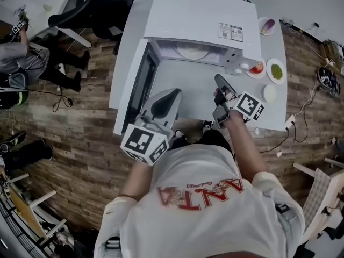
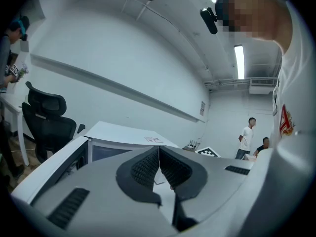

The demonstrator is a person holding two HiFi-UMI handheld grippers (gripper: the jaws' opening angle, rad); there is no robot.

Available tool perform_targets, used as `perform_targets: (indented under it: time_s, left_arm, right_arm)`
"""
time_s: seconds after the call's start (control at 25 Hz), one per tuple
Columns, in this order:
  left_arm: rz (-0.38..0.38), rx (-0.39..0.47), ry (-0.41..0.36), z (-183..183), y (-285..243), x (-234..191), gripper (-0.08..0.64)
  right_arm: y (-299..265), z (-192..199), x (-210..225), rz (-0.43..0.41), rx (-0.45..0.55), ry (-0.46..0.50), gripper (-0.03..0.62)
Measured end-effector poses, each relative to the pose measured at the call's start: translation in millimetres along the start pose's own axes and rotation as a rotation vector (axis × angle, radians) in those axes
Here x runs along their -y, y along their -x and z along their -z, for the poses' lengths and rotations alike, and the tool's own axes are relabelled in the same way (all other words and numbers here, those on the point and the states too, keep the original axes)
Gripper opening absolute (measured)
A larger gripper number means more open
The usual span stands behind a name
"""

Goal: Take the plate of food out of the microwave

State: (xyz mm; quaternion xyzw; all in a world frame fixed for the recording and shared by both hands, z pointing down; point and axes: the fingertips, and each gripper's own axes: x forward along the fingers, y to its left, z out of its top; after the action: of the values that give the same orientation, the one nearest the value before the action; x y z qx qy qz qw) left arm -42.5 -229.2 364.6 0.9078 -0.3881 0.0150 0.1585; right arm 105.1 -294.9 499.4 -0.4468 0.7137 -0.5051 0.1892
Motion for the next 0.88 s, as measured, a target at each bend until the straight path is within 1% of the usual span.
perform_targets:
  time_s: [0.08, 0.12, 0.2, 0.24, 0.36, 0.48, 0.56, 0.68, 0.88]
  left_arm:
    - [-0.011, -0.01, 0.007, 2.8, -4.3, -3.7, 0.009]
    - [-0.018, -0.013, 0.01, 4.4, -6.2, -6.1, 0.009]
    - [-0.031, -0.021, 0.016, 7.0, -10.0, -10.9, 0.009]
    - [-0.037, -0.026, 0.019, 7.9, -12.1, -13.2, 0.009]
    - [-0.055, -0.043, 0.029, 12.5, -17.8, -19.2, 0.009]
    - [-0.075, -0.058, 0.04, 18.3, -20.4, -25.2, 0.009]
    - [-0.086, -0.074, 0.047, 19.8, -21.6, -28.3, 0.009]
    - [-0.097, -0.09, 0.054, 22.6, -24.0, -32.3, 0.009]
    - [-0.09, -0.102, 0.062, 33.1, -27.9, -30.9, 0.009]
  right_arm:
    - [-13.7, -0.6, 14.0, 0.013, 0.018, -0.082, 0.017]
    - [-20.8, -1.0, 23.0, 0.025, 0.033, -0.139, 0.021]
    - [-35.8, 0.1, 43.6, 0.06, 0.061, -0.258, 0.057]
    - [-43.3, 1.3, 54.0, 0.08, 0.07, -0.306, 0.063]
    - [-64.0, 4.8, 79.5, 0.13, 0.093, -0.394, 0.066]
    - [-83.9, 7.6, 96.0, 0.151, 0.123, -0.455, 0.066]
    - [-97.5, 10.9, 104.8, 0.168, 0.136, -0.477, 0.066]
    - [-113.6, 13.7, 114.5, 0.195, 0.15, -0.493, 0.066]
    - [-130.7, 15.0, 118.3, 0.204, 0.155, -0.507, 0.064]
